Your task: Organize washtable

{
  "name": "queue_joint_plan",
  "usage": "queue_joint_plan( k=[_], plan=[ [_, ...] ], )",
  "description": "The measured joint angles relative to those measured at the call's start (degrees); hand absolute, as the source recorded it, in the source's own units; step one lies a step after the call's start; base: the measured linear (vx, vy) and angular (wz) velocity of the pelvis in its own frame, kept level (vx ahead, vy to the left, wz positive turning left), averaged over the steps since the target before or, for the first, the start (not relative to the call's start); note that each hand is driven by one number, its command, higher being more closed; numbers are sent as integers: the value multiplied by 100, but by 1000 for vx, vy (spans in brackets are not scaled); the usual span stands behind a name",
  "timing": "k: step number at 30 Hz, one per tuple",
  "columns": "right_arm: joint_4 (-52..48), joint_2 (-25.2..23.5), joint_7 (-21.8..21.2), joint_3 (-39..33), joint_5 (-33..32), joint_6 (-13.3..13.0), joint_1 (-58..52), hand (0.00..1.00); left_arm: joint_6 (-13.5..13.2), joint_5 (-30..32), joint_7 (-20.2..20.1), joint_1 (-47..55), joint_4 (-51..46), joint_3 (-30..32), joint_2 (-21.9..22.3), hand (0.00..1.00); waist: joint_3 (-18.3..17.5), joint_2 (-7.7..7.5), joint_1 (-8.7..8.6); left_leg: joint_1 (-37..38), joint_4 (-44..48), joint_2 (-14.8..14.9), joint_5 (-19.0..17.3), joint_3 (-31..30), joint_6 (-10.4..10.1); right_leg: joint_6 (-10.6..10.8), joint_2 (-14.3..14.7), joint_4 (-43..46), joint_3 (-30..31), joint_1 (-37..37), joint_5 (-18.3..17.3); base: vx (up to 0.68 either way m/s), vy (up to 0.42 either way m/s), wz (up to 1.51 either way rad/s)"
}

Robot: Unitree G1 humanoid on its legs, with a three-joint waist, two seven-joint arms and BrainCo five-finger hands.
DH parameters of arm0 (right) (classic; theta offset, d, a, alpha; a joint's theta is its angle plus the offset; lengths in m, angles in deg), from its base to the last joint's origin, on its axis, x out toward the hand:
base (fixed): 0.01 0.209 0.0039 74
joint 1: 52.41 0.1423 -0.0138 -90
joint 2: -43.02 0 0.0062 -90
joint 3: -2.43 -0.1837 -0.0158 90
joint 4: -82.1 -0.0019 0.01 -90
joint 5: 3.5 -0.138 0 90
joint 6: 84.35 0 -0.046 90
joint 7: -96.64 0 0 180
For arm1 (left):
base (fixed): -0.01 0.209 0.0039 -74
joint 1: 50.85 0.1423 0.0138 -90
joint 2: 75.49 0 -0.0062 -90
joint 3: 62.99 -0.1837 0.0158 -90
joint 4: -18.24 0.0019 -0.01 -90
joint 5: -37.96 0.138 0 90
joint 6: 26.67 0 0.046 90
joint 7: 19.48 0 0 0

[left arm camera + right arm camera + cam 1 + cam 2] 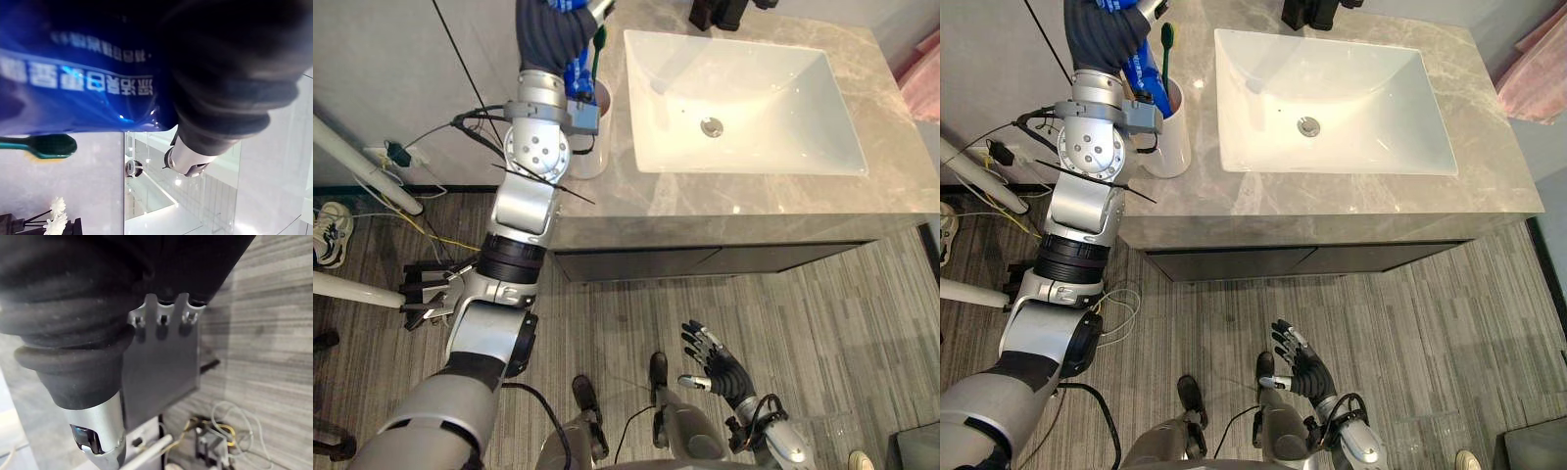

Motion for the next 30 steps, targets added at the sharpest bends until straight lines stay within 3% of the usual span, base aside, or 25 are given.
queue_joint_plan(
  k=[2, 3, 17, 30],
  plan=[
    [-3, 16, 24, -1, 0, -1, 3, 0, 0, 0, 0, 0, 0, 0, -3, 100, 54, 7, 1, -48, 119, 7, -58, 3, 0, 17, -14, 0, 7, -1, 16, -15, 3, -1],
    [-5, 29, 44, -1, 0, -2, 3, 0, 0, 0, 1, 3, 3, 0, -16, 0, 83, 17, 5, -87, 199, 11, -97, 15, 10, 26, -14, 0, 21, -10, 29, 0, 0, 0],
    [-59, 65, 93, -21, -1, -8, 9, 0, -4, -2, -11, 34, -60, 8, -23, 0, 206, 178, 9, -257, 562, 70, -275, 36, 76, 20, 13, 2, -39, -11, 92, 0, 0, 0],
    [-60, 153, 81, -22, -13, -6, 24, 0, -102, -30, -201, 34, -291, 8, -83, 0, 216, 227, 7, -254, 584, 82, -282, 22, 61, 19, 27, 1, -47, 1, 91, 0, 0, 0]
  ],
)
